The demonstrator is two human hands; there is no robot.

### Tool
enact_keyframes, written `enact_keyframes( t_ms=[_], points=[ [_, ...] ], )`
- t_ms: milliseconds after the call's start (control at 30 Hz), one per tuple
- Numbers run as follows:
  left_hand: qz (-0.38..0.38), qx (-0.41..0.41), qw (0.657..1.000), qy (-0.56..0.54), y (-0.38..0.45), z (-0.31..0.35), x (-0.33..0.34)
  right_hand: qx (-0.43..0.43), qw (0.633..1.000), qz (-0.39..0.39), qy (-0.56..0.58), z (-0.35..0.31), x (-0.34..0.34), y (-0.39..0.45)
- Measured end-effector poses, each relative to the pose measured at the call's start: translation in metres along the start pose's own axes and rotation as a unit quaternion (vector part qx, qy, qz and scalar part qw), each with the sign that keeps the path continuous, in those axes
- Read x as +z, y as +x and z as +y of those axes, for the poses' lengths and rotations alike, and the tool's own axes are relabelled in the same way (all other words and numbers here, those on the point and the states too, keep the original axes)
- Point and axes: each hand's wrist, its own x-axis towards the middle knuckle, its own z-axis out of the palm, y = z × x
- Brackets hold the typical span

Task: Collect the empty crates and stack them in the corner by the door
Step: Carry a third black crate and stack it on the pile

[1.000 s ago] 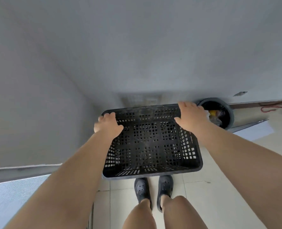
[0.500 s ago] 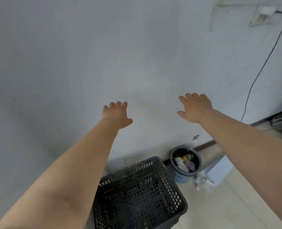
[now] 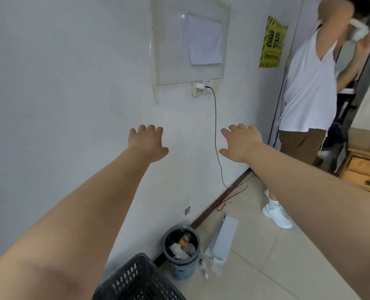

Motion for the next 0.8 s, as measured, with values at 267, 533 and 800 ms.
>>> enact_keyframes(
  t_ms=[267, 533, 800],
  points=[
    [0.019, 0.11, 0.993, -0.033, -0.016, 0.145, -0.044, 0.094, 0.996, -0.012, 0.003, 0.125, -0.004, -0.096],
    [0.054, 0.24, 0.965, -0.084, -0.035, 0.286, -0.086, 0.221, 0.974, -0.037, -0.024, 0.233, 0.009, -0.198],
    [0.073, 0.388, 0.911, -0.117, -0.049, 0.428, -0.12, 0.357, 0.929, -0.076, -0.053, 0.318, 0.023, -0.291]
  ],
)
